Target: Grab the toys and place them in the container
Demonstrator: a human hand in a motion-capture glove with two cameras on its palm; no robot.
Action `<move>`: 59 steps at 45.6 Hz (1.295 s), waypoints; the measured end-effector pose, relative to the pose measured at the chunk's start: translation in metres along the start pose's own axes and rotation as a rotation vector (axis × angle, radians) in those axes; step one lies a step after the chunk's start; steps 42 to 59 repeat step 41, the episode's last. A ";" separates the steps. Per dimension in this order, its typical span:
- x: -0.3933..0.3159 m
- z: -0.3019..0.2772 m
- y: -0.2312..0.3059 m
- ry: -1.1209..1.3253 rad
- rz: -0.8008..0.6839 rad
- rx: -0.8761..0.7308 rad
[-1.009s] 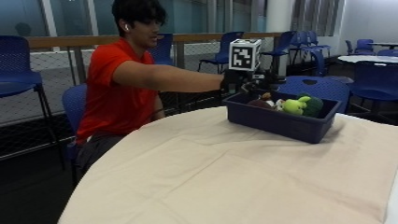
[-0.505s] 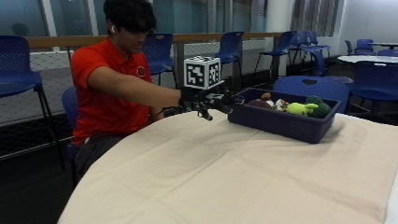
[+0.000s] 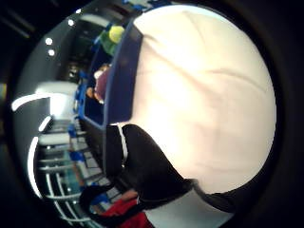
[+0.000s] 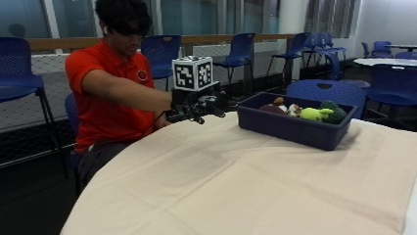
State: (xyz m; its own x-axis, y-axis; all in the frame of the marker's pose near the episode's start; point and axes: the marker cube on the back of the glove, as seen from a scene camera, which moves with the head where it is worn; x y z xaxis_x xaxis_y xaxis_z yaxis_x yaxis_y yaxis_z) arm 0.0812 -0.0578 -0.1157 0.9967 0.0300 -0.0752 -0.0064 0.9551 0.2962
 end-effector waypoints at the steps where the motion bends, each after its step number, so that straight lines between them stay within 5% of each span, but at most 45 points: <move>1: 0.001 -0.001 0.001 -0.001 -0.004 0.001; 59: 0.029 -0.033 0.029 -0.008 0.017 0.032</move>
